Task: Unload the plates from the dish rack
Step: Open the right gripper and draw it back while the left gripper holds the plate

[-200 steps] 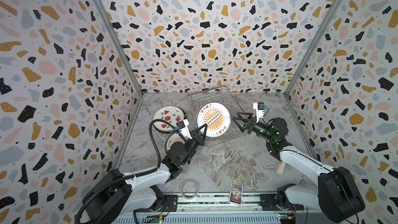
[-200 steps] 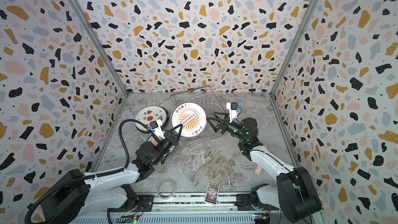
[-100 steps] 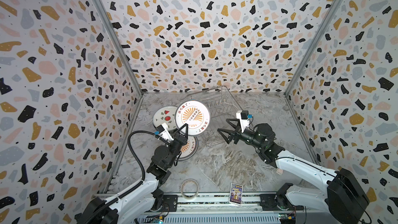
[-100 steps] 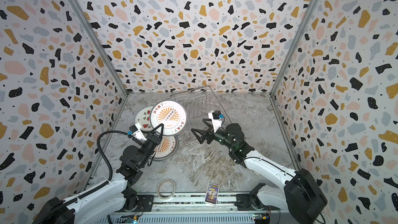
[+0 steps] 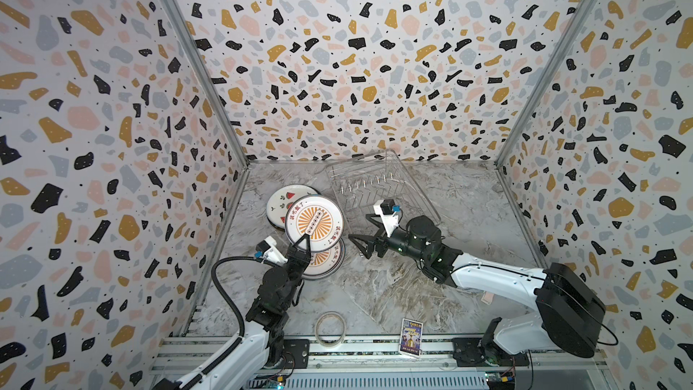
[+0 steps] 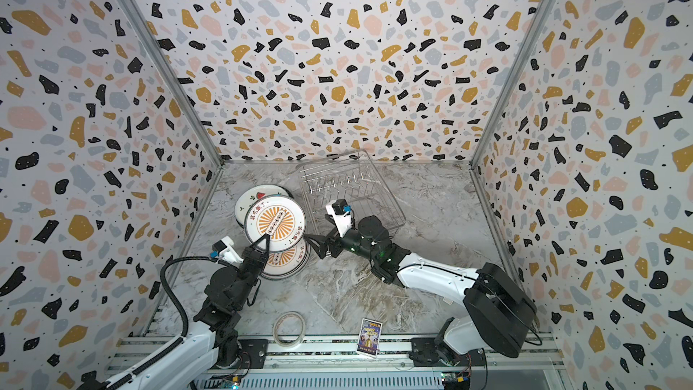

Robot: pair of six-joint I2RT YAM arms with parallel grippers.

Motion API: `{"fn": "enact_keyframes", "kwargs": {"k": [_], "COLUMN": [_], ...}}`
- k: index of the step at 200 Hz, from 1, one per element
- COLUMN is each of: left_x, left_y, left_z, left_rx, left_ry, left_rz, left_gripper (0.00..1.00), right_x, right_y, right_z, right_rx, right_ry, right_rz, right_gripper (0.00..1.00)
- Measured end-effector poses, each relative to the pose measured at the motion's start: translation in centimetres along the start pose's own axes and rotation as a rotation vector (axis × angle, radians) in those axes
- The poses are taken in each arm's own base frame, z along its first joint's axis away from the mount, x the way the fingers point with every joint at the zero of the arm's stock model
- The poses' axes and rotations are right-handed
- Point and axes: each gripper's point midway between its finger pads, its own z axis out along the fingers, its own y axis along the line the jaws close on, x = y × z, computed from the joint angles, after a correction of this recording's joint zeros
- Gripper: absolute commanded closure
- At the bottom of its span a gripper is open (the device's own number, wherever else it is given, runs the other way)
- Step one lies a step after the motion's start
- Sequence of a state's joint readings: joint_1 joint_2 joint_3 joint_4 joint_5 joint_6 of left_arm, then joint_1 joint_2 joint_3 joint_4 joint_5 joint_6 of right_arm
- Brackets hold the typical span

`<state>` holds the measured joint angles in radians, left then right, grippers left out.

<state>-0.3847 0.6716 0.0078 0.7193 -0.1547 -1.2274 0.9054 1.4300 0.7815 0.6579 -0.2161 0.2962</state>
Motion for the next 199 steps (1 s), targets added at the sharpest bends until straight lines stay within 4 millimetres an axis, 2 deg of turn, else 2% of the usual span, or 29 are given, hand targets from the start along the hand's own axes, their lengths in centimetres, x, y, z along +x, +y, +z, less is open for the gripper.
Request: {"fn": "enact_keyframes", "kwargs": {"k": [39,62,92,113,151,199], "left_x": [-0.1,-0.4,-0.1,0.3,0.6,1.9], "left_y": [0.7,1.5,2.6,4.1,5.6,9.1], "left_z": [-0.6,-1.0,-1.3,-1.6,-2.0,-2.5], "left_rx": [-0.036,-0.071,-0.115,-0.18,-0.242,-0.392], "left_ry": [-0.004,-0.019,-0.008,0.001,0.005,0.042], "left_rz": [-0.041,-0.068,-0.115,-0.128,-0.154,-0.137], "left_gripper": [1.0,1.0,1.0,1.0,1.0,1.0], "right_x": [0.1,1.3,3.0,3.3,4.0,5.3], "right_y": [1.9,2.6,2.1,1.8,1.5,1.1], "right_z": [3.1,4.3,4.7,4.8,5.3,6.3], "right_rx": [0.038,0.055,0.082,0.094,0.104,0.109], "right_ry": [0.038,0.076,0.122,0.129,0.145,0.177], "right_rz": [-0.069,-0.106,-0.13,-0.136,-0.142,-0.141], "right_gripper": [0.01,0.01,0.01,0.01,0.01,0.01]}}
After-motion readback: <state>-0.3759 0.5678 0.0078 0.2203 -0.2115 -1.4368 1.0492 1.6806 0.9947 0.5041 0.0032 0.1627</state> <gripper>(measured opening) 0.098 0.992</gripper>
